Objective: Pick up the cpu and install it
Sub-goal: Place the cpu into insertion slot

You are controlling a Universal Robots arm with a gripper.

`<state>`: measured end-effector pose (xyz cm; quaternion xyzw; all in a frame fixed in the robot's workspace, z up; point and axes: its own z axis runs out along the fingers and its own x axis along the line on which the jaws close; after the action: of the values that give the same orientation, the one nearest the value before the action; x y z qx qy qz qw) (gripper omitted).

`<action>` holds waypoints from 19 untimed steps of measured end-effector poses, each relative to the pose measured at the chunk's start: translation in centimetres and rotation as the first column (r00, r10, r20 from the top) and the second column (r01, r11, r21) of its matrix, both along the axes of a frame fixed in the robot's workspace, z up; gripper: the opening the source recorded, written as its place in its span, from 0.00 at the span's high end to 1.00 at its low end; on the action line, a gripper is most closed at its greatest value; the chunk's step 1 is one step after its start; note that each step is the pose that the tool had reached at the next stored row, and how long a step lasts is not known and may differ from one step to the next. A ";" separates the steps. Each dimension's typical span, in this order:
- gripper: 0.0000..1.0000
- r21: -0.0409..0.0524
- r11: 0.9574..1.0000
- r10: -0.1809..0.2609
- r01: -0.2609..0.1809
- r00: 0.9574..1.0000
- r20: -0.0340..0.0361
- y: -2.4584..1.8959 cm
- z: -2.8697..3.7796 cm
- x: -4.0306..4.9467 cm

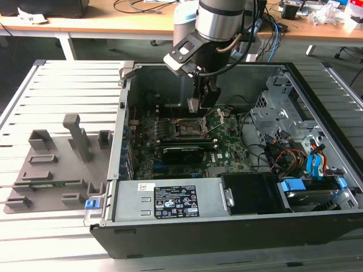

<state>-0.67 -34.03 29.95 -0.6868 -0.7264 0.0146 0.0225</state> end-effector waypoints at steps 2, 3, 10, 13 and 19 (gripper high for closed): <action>0.45 0.000 1.000 0.000 0.000 1.000 0.000 0.00 -0.18 0.00; 0.45 0.000 1.000 0.000 0.000 1.000 0.000 0.00 -0.30 0.00; 0.45 0.000 1.000 0.000 0.000 1.000 0.000 0.00 -1.13 0.00; 0.45 0.000 1.000 0.000 0.000 1.000 0.000 0.00 -1.38 0.00; 0.45 0.000 1.000 0.000 0.000 1.000 0.000 0.00 -2.02 0.00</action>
<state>-0.67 -34.03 27.94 -0.6868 -0.7264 0.0146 0.0224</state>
